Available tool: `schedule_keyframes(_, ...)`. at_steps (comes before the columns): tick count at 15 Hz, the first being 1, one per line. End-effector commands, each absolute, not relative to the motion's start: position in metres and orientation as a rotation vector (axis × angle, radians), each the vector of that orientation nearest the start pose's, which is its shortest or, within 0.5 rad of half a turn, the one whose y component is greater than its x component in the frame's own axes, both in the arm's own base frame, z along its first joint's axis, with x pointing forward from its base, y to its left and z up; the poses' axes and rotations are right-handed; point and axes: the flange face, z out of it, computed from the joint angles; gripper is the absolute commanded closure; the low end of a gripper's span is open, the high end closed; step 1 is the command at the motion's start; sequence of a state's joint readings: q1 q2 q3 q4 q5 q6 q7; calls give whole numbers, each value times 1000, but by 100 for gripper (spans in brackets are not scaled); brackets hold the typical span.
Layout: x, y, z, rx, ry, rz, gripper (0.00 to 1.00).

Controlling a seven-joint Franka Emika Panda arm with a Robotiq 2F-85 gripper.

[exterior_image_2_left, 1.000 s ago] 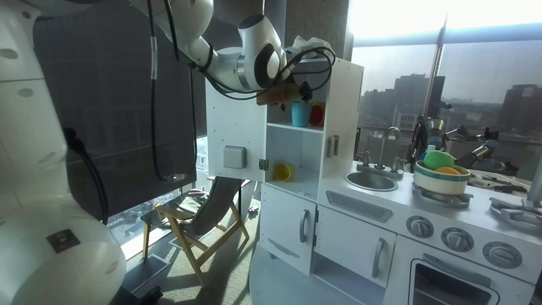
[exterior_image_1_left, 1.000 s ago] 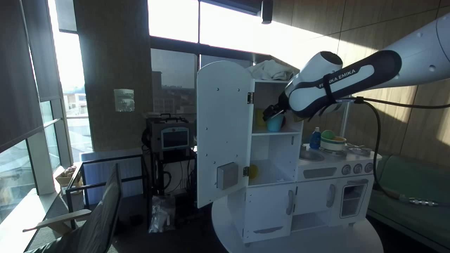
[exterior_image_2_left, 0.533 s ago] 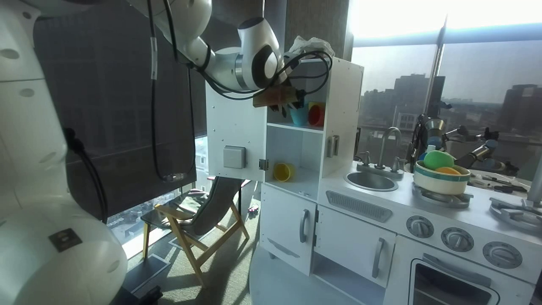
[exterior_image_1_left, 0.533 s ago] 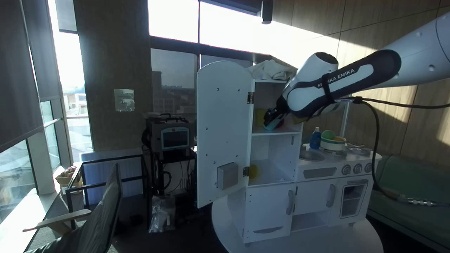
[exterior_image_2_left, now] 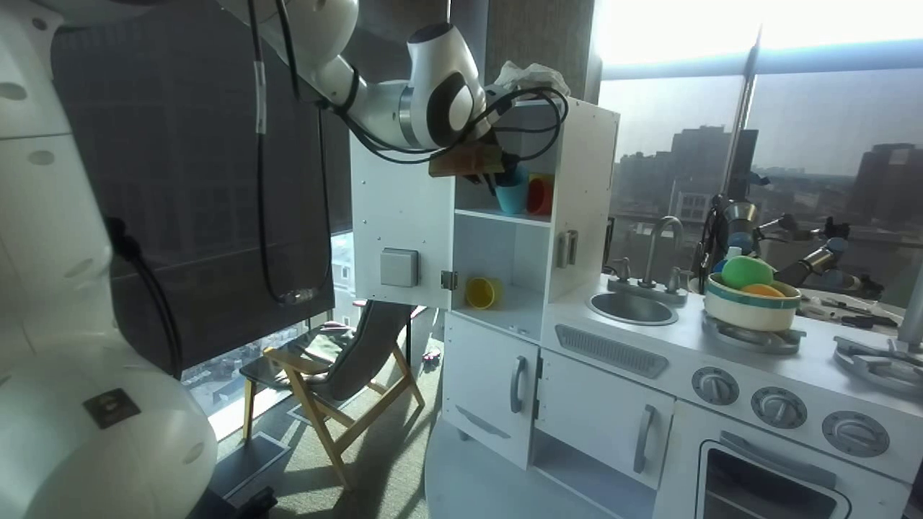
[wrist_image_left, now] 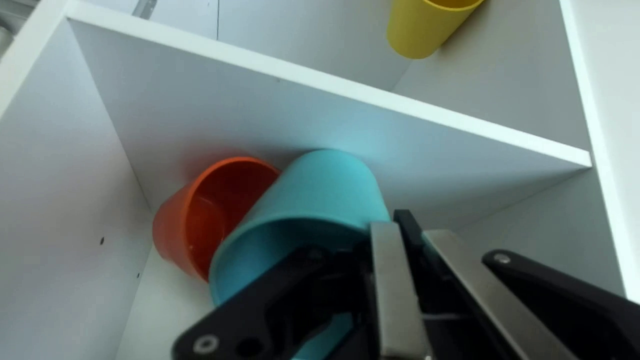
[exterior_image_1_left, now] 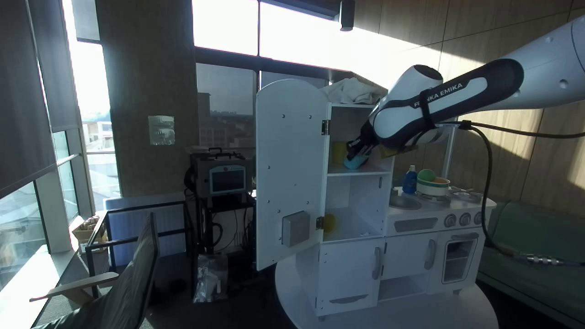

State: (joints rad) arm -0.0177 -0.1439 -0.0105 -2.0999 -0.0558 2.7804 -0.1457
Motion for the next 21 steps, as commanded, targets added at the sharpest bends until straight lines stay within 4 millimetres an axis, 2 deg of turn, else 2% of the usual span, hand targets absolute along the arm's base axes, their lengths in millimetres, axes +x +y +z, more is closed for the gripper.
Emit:
schedule_keyframes(1,557,-20,595,-2901,-133,-1226,90)
schedule_keyframes(4,558,-28,595,-2833,-41,-1123,88)
schedule_keyframes(9,554,-45,602,-2761,78,-1052,90)
schedule_keyframes(16,539,-59,605,-2652,127,-937,89)
schedule_keyframes(21,518,-61,614,-2628,97,-889,90)
